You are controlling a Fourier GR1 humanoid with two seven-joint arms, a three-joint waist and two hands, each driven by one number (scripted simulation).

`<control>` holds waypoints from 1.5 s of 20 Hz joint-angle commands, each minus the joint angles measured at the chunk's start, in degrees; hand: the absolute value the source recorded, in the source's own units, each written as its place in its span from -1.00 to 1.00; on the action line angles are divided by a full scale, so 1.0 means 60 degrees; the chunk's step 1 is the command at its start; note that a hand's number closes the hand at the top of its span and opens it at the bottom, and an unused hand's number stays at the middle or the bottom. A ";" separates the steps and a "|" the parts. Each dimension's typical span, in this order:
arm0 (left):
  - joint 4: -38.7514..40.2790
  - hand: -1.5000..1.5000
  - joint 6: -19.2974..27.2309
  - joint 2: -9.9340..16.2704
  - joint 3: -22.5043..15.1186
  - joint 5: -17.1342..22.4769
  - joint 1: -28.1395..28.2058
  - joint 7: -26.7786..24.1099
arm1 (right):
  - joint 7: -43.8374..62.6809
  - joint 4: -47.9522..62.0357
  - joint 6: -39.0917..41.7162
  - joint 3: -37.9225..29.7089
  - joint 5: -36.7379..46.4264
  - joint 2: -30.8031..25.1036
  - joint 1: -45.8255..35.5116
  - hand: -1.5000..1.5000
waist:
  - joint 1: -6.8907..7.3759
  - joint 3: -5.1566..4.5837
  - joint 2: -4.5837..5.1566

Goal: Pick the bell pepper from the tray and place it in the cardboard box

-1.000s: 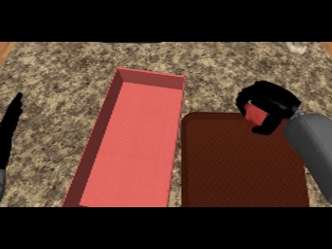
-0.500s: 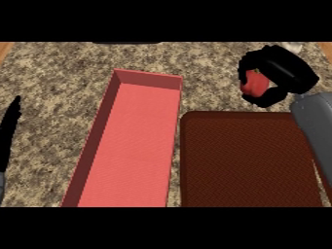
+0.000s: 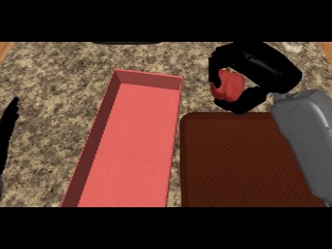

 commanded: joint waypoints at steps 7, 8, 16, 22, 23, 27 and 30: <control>0.0488 0.00 0.0007 -0.0274 0.0109 -0.0258 -0.0354 -0.0222 | 0.3489 0.0013 0.0590 0.0254 -0.0677 0.2850 -0.1588 1.00 | 0.0081 -0.0003 0.0050; 0.0190 0.00 -0.0145 -0.0102 0.0101 -0.0223 -0.0503 0.0177 | 0.4402 -0.0118 0.0244 0.0963 -0.1123 0.2862 -0.1687 1.00 | 0.0133 -0.0002 0.0035; 0.0320 0.00 -0.0049 -0.0526 -0.0122 -0.0555 -0.0699 0.0025 | 0.4882 0.2752 -0.2005 0.2791 -0.3037 0.2899 -0.3309 1.00 | 0.0389 -0.0006 0.0105; 0.0446 0.00 -0.0562 -0.0254 -0.0015 -0.0481 -0.1153 0.0360 | 0.5237 0.4251 -0.3299 0.4459 -0.4173 0.2904 -0.4339 1.00 | 0.0540 -0.0009 0.0135; -0.0151 0.00 -0.0268 -0.0363 -0.0019 -0.0597 -0.0952 0.0682 | 0.5139 0.4383 -0.3304 0.4595 -0.4259 0.2904 -0.4442 1.00 | 0.0511 -0.0003 0.0106; 0.0574 0.00 -0.0160 -0.0745 -0.0233 -0.0755 -0.0999 -0.0213 | 0.5692 0.5430 -0.4299 0.5156 -0.5141 0.2905 -0.4917 1.00 | 0.0828 -0.0024 0.0219; 0.0778 0.00 -0.0299 -0.0664 -0.0164 -0.0731 -0.1276 -0.0150 | 0.5978 0.5189 -0.4461 0.5947 -0.6245 0.2905 -0.4329 -1.00 | 0.0826 -0.0020 0.0209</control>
